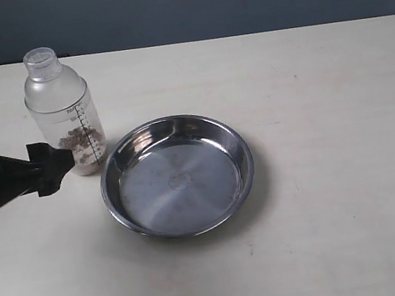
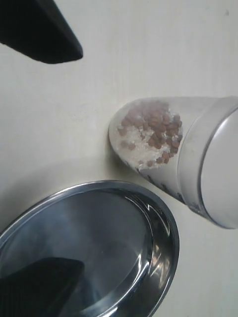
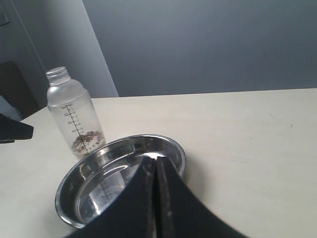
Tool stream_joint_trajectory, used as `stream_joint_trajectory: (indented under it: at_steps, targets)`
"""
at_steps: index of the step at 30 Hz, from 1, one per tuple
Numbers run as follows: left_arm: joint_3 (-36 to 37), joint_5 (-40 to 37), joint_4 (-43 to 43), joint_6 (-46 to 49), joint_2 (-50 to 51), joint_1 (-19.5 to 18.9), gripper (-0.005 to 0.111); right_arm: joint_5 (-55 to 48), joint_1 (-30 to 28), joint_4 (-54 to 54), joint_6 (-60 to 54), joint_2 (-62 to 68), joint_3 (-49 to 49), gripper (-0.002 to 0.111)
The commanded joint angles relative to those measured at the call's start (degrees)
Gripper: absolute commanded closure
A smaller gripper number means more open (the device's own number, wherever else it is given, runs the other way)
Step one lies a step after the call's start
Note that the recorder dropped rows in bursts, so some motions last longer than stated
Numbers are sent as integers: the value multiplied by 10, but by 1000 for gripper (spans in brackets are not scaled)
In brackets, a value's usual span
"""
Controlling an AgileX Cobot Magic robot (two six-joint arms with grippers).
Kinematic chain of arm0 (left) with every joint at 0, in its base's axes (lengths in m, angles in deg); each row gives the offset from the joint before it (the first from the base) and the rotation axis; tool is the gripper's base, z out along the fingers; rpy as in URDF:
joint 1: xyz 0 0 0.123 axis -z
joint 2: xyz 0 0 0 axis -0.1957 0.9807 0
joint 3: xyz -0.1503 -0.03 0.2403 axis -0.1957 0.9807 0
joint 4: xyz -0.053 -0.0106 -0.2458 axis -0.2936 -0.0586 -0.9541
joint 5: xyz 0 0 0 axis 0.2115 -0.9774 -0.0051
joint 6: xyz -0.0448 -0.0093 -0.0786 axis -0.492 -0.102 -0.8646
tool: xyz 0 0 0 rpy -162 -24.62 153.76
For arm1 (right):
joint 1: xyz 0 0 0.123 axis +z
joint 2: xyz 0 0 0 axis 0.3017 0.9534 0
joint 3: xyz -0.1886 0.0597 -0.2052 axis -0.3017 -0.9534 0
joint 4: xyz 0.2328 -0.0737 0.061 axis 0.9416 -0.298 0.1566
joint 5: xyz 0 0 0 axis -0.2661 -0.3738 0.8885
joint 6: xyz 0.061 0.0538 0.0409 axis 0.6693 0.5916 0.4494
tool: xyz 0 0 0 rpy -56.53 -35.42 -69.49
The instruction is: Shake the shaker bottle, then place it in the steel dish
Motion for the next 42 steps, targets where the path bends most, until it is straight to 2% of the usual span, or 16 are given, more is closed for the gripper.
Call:
stream_joint_trajectory:
  at_steps: [1,8,13,16,18,19,20,24,25,26,29,30,32,34,37,42]
  targets:
    - [3,-28,-4,-4,-7,5,2,5,0,2,-2,-2,-1,109]
    - [13,-59,-4,52,-36,5,2,5,0,2,-2,-2,-1,109]
    - [11,-55,-4,61,-122,5,1,5,0,2,-2,-2,-1,109]
    - [11,-62,-4,42,-132,5,1,5,0,2,-2,-2,-1,109]
    - [0,-79,249,-214,-140,5,1,5,0,2,-2,-2,-1,109]
    - [-4,-85,322,-297,-140,5,1,5,0,2,-2,-2,-1,109]
    - [-9,-91,346,-331,-140,5,1,5,0,2,-2,-2,-1,109]
    - [-24,-86,294,-322,-140,7,1,5,0,2,-2,-2,-1,109]
    - [-25,-73,313,-329,-140,10,1,5,0,2,-2,-2,-1,109]
    - [-29,-68,393,-377,-144,13,1,2,0,2,-2,-2,-1,109]
    - [-35,-26,767,-751,-151,45,1,5,0,2,-2,-2,-1,109]
    - [-31,-4,839,-858,-152,54,1,5,0,2,-2,-2,-1,109]
    - [-7,83,981,-990,-152,62,1,5,0,2,-2,-2,-1,109]
    - [29,185,1045,-1033,-148,53,1,5,0,2,-2,-2,-1,109]
    - [76,307,1046,-1028,-128,32,1,5,0,2,-2,-2,-1,109]
    - [82,306,1018,-977,-79,29,1,5,0,2,-2,-2,-1,109]
